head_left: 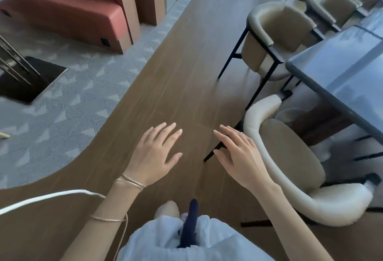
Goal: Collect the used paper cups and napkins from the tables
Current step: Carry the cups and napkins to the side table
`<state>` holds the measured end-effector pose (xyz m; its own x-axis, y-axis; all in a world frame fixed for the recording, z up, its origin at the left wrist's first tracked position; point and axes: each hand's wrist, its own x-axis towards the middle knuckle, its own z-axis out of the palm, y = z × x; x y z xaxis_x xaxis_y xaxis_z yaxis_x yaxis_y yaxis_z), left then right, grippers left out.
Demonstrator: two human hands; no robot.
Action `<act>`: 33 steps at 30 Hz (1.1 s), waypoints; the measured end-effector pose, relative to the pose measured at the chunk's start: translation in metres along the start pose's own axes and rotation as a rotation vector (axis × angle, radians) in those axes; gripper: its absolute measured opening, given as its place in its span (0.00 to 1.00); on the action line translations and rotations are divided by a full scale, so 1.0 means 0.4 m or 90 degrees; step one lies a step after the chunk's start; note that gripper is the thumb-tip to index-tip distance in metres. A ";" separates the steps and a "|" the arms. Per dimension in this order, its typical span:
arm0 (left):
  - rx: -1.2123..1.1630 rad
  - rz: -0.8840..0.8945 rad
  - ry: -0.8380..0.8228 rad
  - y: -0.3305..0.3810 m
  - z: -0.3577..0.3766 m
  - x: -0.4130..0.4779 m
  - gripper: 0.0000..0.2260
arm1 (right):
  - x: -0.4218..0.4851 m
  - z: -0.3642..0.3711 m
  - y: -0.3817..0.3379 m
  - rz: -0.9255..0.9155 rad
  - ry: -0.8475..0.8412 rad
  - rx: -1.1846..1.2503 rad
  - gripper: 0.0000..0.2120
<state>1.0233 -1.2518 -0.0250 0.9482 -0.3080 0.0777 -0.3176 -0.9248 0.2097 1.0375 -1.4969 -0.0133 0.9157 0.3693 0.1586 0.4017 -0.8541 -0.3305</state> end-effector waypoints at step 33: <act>0.007 0.060 -0.053 -0.694 0.004 1.352 0.25 | 1.396 0.154 0.407 0.078 -0.012 0.003 0.21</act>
<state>1.6244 -1.1619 -0.0426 0.9113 -0.4115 0.0150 -0.4063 -0.8928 0.1944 1.6152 -1.4072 -0.0360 0.9582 0.2684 0.0993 0.2861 -0.8916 -0.3510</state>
